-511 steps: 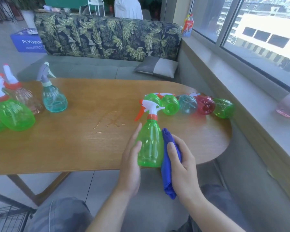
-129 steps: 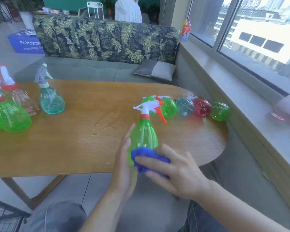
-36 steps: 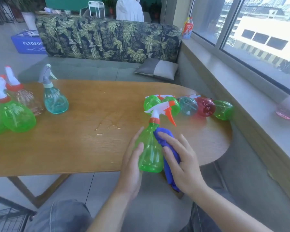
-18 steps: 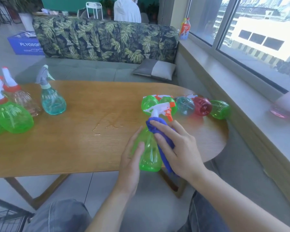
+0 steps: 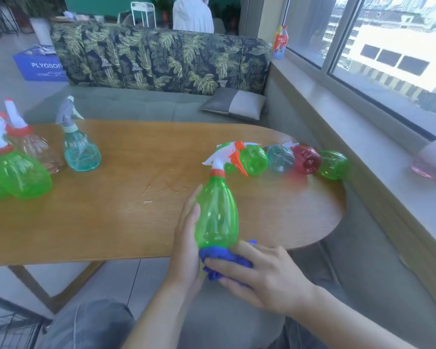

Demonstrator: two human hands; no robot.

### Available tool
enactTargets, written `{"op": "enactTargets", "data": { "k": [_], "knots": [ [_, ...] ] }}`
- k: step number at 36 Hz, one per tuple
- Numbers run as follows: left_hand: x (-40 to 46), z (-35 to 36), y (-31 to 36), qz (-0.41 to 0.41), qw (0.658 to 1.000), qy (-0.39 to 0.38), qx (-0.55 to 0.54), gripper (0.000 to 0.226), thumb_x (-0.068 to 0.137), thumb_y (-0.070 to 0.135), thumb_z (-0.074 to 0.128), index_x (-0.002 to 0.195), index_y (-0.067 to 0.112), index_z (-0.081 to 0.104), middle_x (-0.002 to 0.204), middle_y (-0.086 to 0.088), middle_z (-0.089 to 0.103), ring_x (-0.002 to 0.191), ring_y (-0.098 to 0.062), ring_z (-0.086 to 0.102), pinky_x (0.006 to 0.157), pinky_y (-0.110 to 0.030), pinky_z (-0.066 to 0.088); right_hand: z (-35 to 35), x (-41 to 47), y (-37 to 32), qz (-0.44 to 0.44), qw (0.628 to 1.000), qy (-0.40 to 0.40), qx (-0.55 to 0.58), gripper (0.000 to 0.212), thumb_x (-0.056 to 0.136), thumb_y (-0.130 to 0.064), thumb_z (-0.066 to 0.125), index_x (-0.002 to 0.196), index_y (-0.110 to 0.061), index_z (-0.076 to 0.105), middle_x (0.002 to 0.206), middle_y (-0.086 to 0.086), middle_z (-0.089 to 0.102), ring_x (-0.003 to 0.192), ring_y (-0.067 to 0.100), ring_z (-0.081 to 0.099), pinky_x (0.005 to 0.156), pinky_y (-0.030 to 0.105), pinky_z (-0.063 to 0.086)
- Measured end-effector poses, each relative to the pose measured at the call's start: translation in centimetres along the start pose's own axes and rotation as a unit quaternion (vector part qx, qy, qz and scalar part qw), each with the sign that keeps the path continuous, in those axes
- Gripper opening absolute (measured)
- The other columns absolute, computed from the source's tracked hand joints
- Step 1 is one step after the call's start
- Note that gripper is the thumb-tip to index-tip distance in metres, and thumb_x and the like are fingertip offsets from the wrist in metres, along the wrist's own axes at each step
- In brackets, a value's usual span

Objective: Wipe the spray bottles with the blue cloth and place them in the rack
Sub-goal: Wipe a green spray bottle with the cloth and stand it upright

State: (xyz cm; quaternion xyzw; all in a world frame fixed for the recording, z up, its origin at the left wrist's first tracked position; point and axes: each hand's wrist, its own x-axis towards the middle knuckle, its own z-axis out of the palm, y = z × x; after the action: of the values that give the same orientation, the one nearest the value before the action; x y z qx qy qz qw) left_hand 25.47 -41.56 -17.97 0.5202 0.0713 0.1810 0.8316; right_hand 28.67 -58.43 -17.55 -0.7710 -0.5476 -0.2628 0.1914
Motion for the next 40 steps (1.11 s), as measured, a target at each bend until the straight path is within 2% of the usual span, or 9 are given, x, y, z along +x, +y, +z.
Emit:
{"op": "enactTargets", "data": {
  "k": [6, 11, 17, 23, 27, 30, 33, 36, 40],
  "knots": [
    [0.1, 0.0, -0.8, 0.045, 0.997, 0.009, 0.057, 0.054, 0.095, 0.051, 0.065, 0.147, 0.038, 0.064, 0.157, 0.007, 0.06, 0.151, -0.021, 0.05, 0.128, -0.061, 0.031, -2.2, 3.3, 0.9, 0.169, 0.972, 0.132, 0.091, 0.033, 0.108, -0.039, 0.05, 0.136, -0.031, 0.066, 0.098, -0.011, 0.039, 0.073, 0.0, 0.043, 0.064, 0.017, 0.042],
    [0.0, 0.3, -1.1, 0.049, 0.996, -0.002, 0.076, 0.059, 0.093, 0.05, 0.064, 0.149, 0.032, 0.063, 0.155, 0.011, 0.061, 0.149, -0.014, 0.052, 0.126, -0.058, 0.037, -1.2, 5.6, 1.7, 0.247, 0.965, 0.085, 0.026, 0.036, 0.106, -0.045, 0.05, 0.134, -0.032, 0.069, 0.096, -0.006, 0.054, 0.064, 0.022, 0.054, 0.056, 0.037, 0.052],
    [0.1, 0.0, -0.9, 0.006, 0.999, 0.018, 0.04, 0.047, 0.102, 0.038, 0.056, 0.148, 0.033, 0.064, 0.154, 0.004, 0.062, 0.147, -0.022, 0.055, 0.127, -0.06, 0.035, -0.2, 3.9, 0.5, 0.173, 0.982, 0.067, 0.022, 0.032, 0.106, -0.039, 0.053, 0.13, -0.029, 0.072, 0.096, -0.005, 0.05, 0.066, 0.013, 0.047, 0.053, 0.026, 0.043],
    [-0.1, -0.3, -0.3, -0.017, 0.999, 0.009, 0.045, 0.048, 0.099, 0.048, 0.061, 0.146, 0.041, 0.064, 0.154, 0.0, 0.062, 0.142, -0.034, 0.059, 0.12, -0.067, 0.042, 0.2, 1.7, -0.2, 0.069, 0.997, 0.027, 0.015, 0.028, 0.106, -0.039, 0.057, 0.128, -0.032, 0.074, 0.096, -0.004, 0.053, 0.066, 0.016, 0.048, 0.049, 0.026, 0.045],
    [-0.1, 0.0, 0.5, -0.02, 0.999, 0.012, 0.028, 0.042, 0.105, 0.046, 0.059, 0.147, 0.039, 0.063, 0.151, 0.009, 0.064, 0.142, -0.024, 0.06, 0.114, -0.055, 0.05, -0.2, 1.0, -0.3, 0.013, 1.0, 0.0, 0.021, 0.028, 0.107, -0.039, 0.057, 0.129, -0.031, 0.073, 0.097, -0.003, 0.053, 0.07, 0.013, 0.045, 0.047, 0.029, 0.045],
    [-0.4, 0.2, 0.7, -0.004, 0.999, 0.018, 0.036, 0.052, 0.1, 0.056, 0.063, 0.149, 0.037, 0.061, 0.154, 0.001, 0.062, 0.145, -0.031, 0.056, 0.121, -0.067, 0.039, -0.9, 0.3, -0.1, 0.085, 0.994, 0.032, 0.068, 0.03, 0.108, -0.041, 0.053, 0.135, -0.034, 0.066, 0.099, -0.007, 0.047, 0.07, 0.008, 0.043, 0.054, 0.024, 0.044],
    [-0.5, -0.1, 0.4, 0.003, 0.999, -0.001, 0.035, 0.082, 0.079, 0.069, 0.085, 0.15, 0.037, 0.059, 0.154, -0.01, 0.062, 0.146, -0.039, 0.054, 0.121, -0.074, 0.034, -1.2, 0.2, 0.6, 0.218, 0.96, 0.09, 0.15, 0.032, 0.108, -0.043, 0.049, 0.137, -0.037, 0.064, 0.096, -0.007, 0.049, 0.074, 0.01, 0.052, 0.068, 0.032, 0.052],
    [-0.2, -0.7, -0.1, 0.003, 0.999, -0.022, 0.03, 0.098, 0.064, 0.061, 0.099, 0.15, 0.036, 0.059, 0.153, -0.01, 0.062, 0.145, -0.037, 0.055, 0.122, -0.07, 0.037, -0.9, 0.8, 0.9, 0.317, 0.919, 0.113, 0.205, 0.033, 0.105, -0.039, 0.053, 0.136, -0.038, 0.065, 0.096, -0.009, 0.053, 0.085, 0.016, 0.06, 0.077, 0.028, 0.05],
    [0.1, -0.6, -0.4, 0.007, 0.999, -0.036, 0.026, 0.086, 0.071, 0.034, 0.093, 0.15, 0.033, 0.059, 0.152, -0.008, 0.063, 0.144, -0.034, 0.057, 0.122, -0.068, 0.039, -0.6, 1.3, 0.7, 0.366, 0.893, 0.109, 0.237, 0.034, 0.104, -0.034, 0.055, 0.136, -0.037, 0.065, 0.101, -0.011, 0.057, 0.093, 0.018, 0.061, 0.083, 0.025, 0.049]
  ]
}}
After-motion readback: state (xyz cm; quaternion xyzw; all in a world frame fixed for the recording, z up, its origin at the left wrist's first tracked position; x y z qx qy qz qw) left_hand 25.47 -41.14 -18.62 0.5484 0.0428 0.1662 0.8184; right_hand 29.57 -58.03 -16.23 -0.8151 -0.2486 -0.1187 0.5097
